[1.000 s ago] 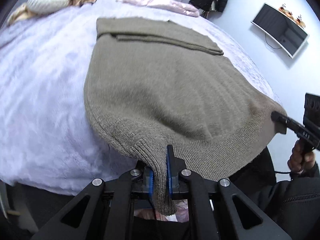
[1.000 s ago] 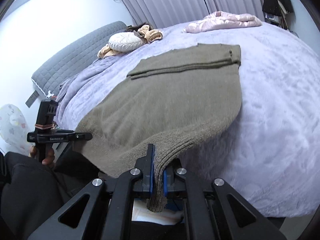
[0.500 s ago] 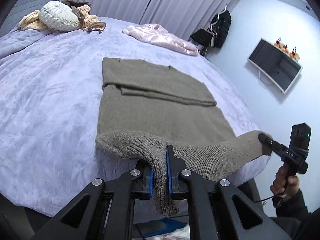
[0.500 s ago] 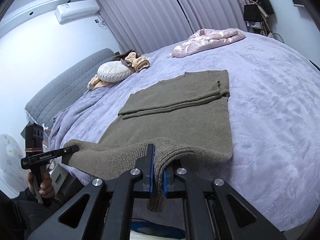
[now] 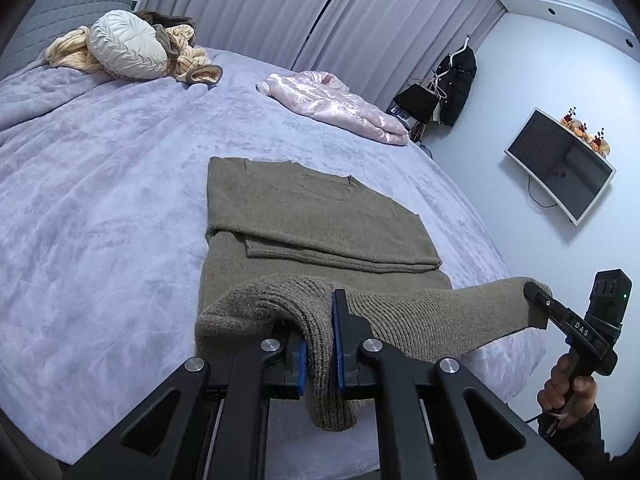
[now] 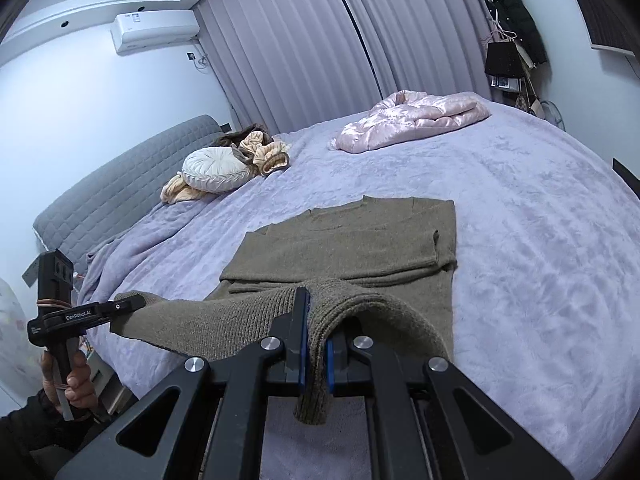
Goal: Fold small clothes
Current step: 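Lift the hem with both tools and carry it toward the collar, then lay the held hem over the sweater body toward the collar with both tools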
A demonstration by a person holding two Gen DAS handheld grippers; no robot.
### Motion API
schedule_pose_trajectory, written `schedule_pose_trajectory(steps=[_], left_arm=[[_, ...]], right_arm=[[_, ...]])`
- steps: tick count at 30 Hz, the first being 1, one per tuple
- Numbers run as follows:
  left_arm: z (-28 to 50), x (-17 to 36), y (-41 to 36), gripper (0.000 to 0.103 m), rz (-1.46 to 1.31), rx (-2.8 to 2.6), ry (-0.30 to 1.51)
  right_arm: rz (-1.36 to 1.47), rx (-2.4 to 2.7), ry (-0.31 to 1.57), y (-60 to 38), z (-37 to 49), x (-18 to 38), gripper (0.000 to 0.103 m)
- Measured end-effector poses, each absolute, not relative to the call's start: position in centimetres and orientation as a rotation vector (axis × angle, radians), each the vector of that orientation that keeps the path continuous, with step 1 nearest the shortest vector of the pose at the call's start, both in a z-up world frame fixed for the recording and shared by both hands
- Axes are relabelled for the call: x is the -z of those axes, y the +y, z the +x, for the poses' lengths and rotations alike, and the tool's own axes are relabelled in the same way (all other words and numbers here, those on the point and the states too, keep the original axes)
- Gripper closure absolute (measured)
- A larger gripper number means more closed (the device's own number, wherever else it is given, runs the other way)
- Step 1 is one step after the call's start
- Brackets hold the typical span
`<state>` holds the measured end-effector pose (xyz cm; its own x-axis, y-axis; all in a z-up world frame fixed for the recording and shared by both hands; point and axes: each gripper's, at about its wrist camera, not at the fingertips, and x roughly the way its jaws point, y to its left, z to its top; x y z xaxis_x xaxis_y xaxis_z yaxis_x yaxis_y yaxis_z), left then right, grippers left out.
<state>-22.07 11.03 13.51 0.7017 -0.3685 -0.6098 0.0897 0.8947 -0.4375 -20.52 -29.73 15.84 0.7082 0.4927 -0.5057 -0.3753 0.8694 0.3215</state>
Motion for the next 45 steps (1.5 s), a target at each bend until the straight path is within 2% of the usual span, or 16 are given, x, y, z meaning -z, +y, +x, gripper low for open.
schedule_pose_trajectory(steps=[19,45], left_arm=[[-16.0,-15.0,10.2,0.092,-0.379,0.204,0.774],[-13.3,-16.8,9.9,0.092,-0.352,0.147,0.784]], right_arm=[[0.194,-0.388,0.634,-28.5,-14.0,-17.3,0.096],[0.147,-0.338,0.590,-26.5,-11.7,-19.4,0.096]])
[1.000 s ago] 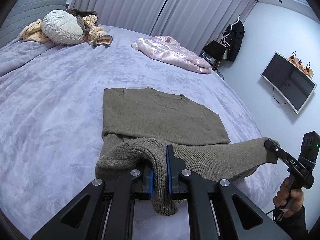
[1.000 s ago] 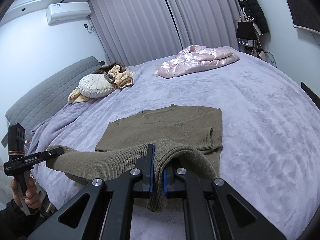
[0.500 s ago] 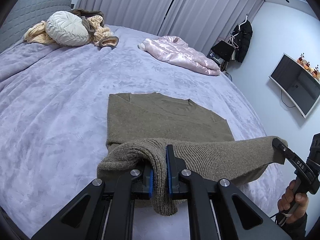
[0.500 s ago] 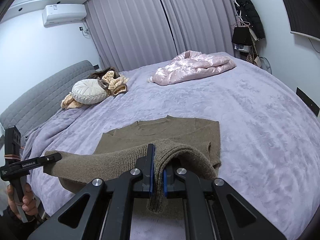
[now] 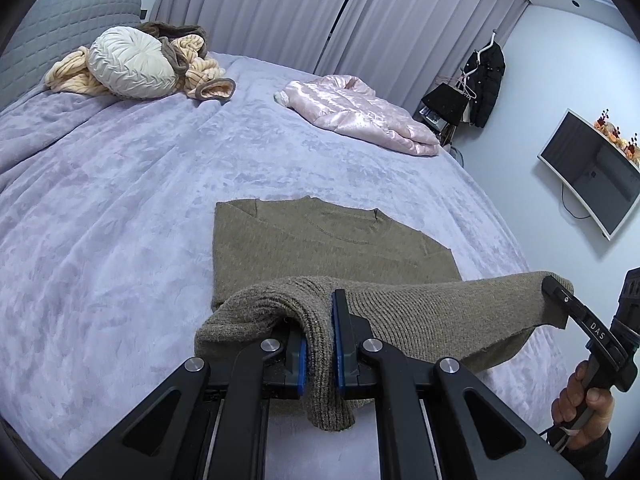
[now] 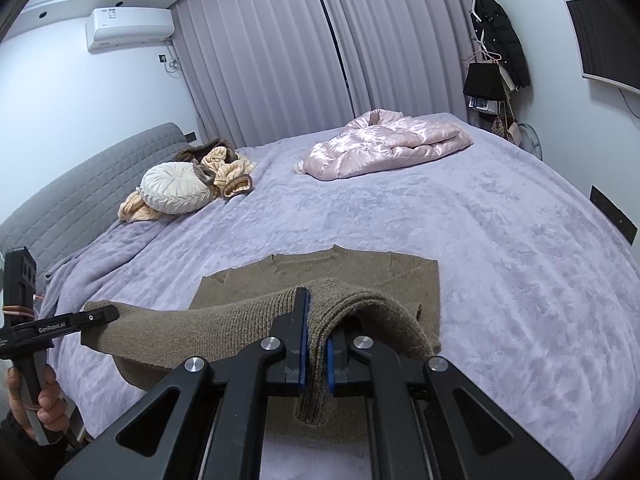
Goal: Fold small clothes
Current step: 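Lay the held hem over the sweater body toward the collar with both tools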
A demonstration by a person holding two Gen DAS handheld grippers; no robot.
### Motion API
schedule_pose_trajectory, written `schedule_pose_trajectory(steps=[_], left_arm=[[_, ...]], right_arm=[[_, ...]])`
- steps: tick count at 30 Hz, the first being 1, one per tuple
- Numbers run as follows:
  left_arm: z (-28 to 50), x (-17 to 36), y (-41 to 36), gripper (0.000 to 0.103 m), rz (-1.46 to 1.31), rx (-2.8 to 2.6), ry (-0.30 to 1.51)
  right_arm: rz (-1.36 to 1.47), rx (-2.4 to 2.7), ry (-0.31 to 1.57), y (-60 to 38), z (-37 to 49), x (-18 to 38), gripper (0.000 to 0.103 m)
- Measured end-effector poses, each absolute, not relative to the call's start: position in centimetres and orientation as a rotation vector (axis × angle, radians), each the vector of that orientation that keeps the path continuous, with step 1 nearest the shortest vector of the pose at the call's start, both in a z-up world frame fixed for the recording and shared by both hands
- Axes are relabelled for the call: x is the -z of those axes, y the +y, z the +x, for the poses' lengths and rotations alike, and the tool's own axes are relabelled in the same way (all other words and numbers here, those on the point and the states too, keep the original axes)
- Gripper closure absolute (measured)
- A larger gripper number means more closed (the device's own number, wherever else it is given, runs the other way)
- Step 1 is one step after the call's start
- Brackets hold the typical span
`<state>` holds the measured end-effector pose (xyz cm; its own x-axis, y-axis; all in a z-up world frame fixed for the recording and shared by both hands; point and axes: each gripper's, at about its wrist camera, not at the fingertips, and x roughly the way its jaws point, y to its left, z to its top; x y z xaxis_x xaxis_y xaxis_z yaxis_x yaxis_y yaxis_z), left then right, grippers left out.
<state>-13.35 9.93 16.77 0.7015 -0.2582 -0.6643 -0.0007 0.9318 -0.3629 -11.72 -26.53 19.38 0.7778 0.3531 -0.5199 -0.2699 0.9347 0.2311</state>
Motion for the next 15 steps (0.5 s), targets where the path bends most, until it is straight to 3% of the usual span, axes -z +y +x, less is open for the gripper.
schedule_pose_trajectory(steps=[15], left_arm=[[-9.1,-17.1,10.5,0.092,-0.366,0.137,0.805]], right_arm=[[0.159,-0.327,0.575,-25.8,-8.6,-20.0,0.096]])
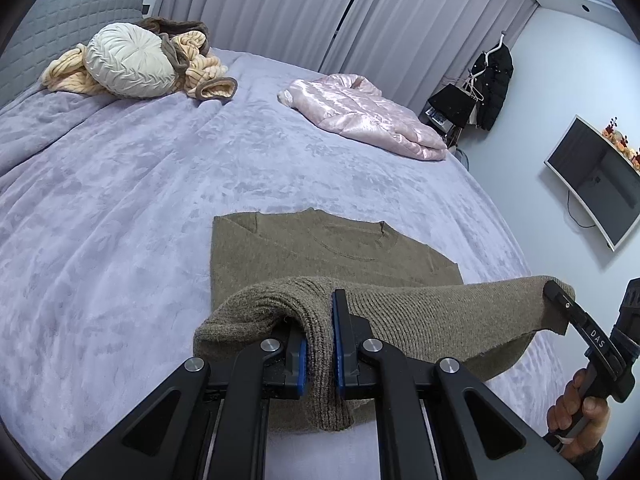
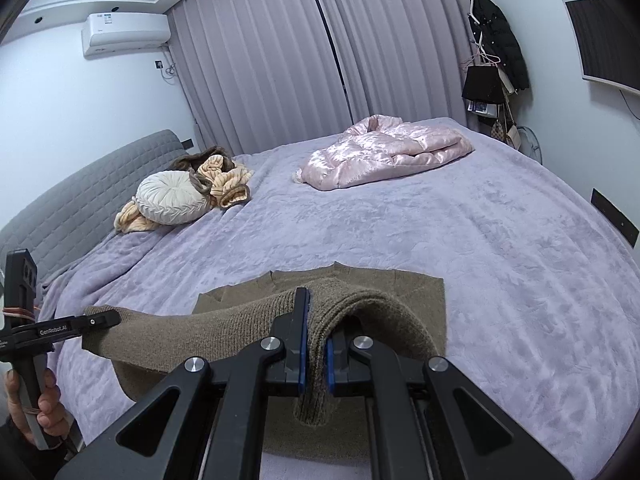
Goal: Fold small clothes
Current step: 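Lay the held hem over the sweater body toward the collar with both tools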
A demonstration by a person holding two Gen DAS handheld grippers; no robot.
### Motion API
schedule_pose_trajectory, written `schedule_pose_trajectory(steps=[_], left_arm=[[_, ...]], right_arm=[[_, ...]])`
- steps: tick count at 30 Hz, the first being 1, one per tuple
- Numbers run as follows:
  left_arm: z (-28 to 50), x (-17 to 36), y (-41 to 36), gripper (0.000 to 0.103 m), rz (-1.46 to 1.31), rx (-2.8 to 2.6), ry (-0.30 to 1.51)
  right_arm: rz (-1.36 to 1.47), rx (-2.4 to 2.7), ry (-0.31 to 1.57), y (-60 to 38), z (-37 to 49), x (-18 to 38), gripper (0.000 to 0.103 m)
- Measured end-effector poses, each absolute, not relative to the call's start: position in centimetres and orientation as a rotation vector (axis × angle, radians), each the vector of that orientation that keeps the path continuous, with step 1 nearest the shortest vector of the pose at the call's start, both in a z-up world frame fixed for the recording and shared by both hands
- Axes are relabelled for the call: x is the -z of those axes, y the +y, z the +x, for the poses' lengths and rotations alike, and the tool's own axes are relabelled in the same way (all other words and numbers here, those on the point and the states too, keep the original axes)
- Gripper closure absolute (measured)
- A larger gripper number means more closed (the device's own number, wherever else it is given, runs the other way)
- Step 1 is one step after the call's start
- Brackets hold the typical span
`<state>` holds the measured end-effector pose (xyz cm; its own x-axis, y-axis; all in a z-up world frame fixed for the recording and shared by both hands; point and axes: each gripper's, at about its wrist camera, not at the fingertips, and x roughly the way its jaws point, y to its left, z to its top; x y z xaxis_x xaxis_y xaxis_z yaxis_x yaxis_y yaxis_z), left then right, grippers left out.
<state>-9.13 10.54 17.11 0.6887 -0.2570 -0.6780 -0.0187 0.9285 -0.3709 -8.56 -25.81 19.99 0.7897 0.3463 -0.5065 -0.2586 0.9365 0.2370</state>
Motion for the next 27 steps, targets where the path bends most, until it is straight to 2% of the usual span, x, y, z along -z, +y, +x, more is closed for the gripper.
schedule_pose_trajectory(steps=[27], left_arm=[[1.3,-12.9,9.4,0.092,-0.348,0.078,0.996]], right_arm=[[0.116,-0.251,0.785,-25.0,1.4,-16.7,0.096]])
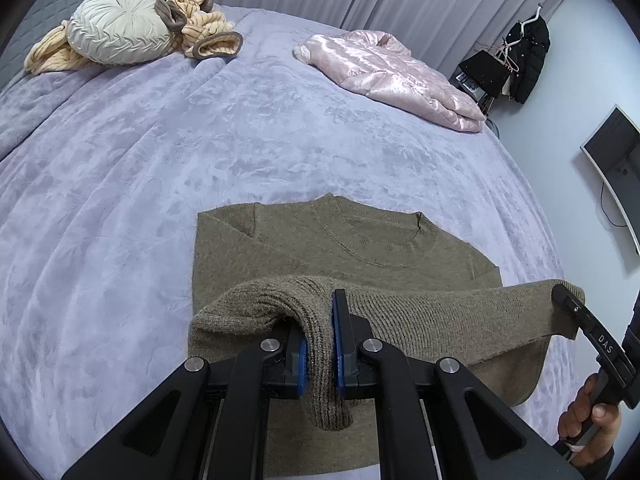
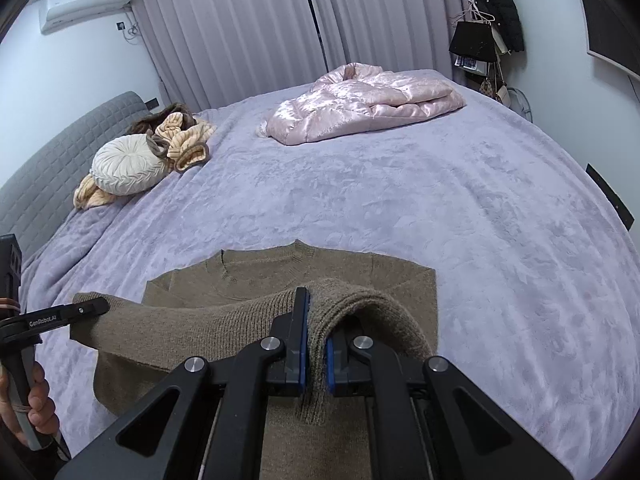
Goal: Fold small clothes
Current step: 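Lay the held hem over the sweater body toward the collar with both tools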
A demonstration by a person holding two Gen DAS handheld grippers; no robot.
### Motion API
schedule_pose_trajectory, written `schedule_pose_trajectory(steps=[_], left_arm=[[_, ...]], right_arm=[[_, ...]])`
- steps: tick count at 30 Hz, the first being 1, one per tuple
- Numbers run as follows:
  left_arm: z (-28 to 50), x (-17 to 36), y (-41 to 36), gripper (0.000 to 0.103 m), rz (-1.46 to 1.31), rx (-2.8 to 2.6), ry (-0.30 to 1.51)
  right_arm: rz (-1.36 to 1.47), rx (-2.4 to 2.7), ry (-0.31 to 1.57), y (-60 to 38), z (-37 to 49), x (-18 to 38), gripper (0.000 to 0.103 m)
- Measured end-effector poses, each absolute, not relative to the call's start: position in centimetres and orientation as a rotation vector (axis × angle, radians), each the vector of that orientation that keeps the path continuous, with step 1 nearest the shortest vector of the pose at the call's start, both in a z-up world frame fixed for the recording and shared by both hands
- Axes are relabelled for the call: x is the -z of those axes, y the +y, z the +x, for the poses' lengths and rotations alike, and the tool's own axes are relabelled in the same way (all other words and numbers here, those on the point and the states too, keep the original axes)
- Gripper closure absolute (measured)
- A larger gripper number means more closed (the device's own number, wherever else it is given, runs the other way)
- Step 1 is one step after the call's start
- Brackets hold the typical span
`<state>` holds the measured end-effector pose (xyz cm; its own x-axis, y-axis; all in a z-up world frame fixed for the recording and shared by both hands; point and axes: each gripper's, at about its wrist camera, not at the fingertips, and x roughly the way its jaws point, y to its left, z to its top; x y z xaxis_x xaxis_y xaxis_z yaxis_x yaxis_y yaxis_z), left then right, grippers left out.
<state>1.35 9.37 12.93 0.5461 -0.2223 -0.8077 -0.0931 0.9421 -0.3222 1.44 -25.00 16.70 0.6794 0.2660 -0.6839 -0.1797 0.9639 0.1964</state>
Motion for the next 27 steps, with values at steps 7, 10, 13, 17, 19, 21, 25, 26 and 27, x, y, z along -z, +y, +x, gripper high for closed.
schedule_pose_trajectory(steps=[7,10,13,17,19,21,25,26,27], left_arm=[[3.0,-11.4,9.9,0.092,-0.363,0.078,1.037],[3.6,-11.1,10.0,0.092,-0.371,0.083,1.037],[4.4,-10.7,10.1,0.092,-0.378,0.087,1.045],[5.6,-10.1,10.2,0.092,-0.388,0.087,1.057],[6.1,-9.8,10.1,0.092,-0.383,0.088,1.063],[6.7,-9.3,10.0,0.092,-0.381,0.087,1.073],[7.7,-8.2,10.1,0.092,-0.395,0.080,1.092],[8.0,-7.9,10.2,0.092,-0.401,0.081,1.096],[8.2,-7.7,10.2,0.092,-0.402,0.080,1.099]], right_arm=[[0.113,-0.248,0.833,-24.4,3.7,-15.3,0.096],[0.113,-0.243,0.846,-24.4,4.3,-14.6,0.096],[0.113,-0.237,0.852,-24.6,4.9,-14.2,0.096],[0.126,-0.228,0.868,-24.8,5.9,-13.5,0.096],[0.125,-0.225,0.874,-24.7,6.2,-13.2,0.096],[0.125,-0.221,0.881,-24.6,6.7,-12.8,0.096],[0.125,-0.214,0.898,-24.5,7.7,-12.1,0.096],[0.125,-0.213,0.903,-24.5,7.9,-11.9,0.096],[0.124,-0.211,0.907,-24.5,8.2,-11.7,0.096]])
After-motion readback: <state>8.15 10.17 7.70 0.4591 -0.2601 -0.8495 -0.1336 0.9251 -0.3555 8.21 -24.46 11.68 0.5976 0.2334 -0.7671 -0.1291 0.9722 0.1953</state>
